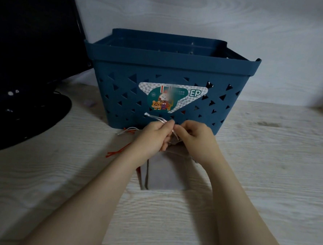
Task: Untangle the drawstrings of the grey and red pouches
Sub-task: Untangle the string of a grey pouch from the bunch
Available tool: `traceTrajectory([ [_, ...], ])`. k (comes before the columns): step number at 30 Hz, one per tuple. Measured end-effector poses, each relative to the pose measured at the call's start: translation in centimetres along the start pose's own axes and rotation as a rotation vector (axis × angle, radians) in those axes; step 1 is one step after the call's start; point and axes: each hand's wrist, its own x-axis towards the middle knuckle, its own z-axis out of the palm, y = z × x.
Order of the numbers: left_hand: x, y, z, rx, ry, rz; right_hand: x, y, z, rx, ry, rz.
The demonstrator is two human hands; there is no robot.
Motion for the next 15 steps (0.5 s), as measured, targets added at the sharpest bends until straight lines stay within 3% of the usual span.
traceTrajectory([
  [7,-0.14,0.18,-0.07,0.016,-0.014,0.025,-0.16,-0.56,0.47,0.253,0.044,-0.081],
  [15,0.21,-0.18,-0.69,-0.176,-0.098,0.029,-0.33,0.27,-0.1,0.163,-0.113,-0.178],
])
